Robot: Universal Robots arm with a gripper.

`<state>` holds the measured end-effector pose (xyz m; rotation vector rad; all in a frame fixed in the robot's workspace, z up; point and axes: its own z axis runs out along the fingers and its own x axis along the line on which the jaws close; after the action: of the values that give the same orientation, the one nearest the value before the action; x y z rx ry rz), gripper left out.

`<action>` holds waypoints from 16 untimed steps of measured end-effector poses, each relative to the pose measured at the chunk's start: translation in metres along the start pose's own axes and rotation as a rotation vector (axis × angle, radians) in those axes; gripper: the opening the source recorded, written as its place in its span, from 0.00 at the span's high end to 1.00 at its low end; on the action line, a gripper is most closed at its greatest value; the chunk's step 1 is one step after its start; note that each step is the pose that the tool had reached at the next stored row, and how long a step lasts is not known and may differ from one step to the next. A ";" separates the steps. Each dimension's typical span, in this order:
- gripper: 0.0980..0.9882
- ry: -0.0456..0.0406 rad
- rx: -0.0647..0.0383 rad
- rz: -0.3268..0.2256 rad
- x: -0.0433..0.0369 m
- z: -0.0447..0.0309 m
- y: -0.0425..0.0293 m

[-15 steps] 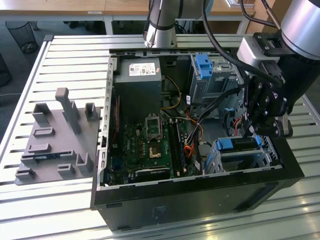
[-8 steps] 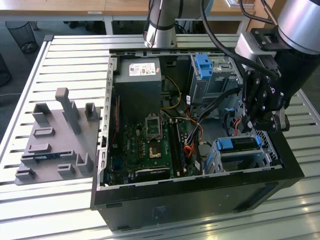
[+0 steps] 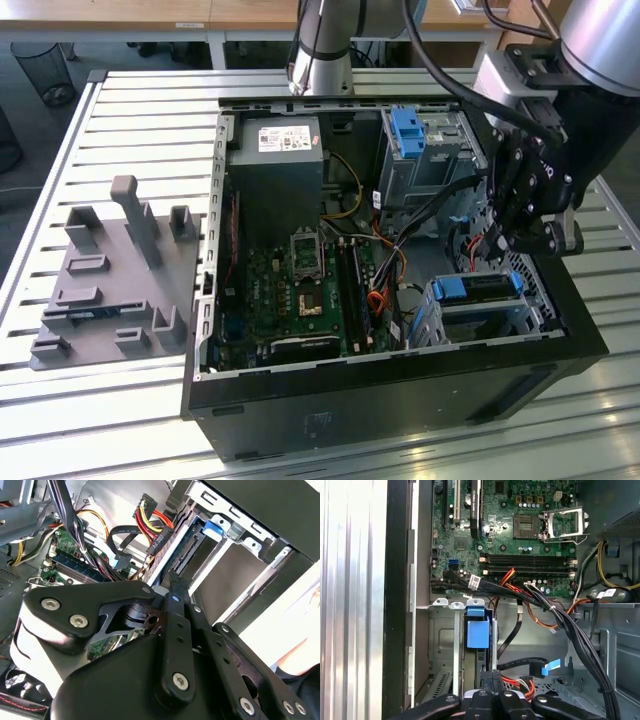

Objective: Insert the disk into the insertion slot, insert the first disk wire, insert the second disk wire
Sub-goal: 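Insert the first disk wire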

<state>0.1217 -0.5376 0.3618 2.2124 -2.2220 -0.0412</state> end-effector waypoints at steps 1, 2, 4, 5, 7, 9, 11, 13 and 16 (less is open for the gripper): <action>0.99 -0.0002 0.000 0.002 0.0000 -0.0005 0.0000; 0.99 -0.0004 0.000 0.004 -0.0001 -0.0005 0.0000; 0.99 -0.0003 0.000 0.012 -0.0003 -0.0007 -0.0006; 0.99 -0.0002 0.000 0.015 -0.0003 -0.0008 -0.0015; 0.99 -0.0005 0.000 0.018 -0.0003 -0.0008 -0.0042; 0.99 -0.0005 0.000 0.019 -0.0005 -0.0009 -0.0080; 0.99 -0.0006 0.000 0.020 -0.0009 -0.0009 -0.0112; 0.99 -0.0007 0.000 0.022 -0.0015 -0.0009 -0.0133; 0.99 -0.0011 0.001 0.044 -0.0024 -0.0009 -0.0138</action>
<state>0.1356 -0.5353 0.3624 2.1638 -2.2703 -0.0416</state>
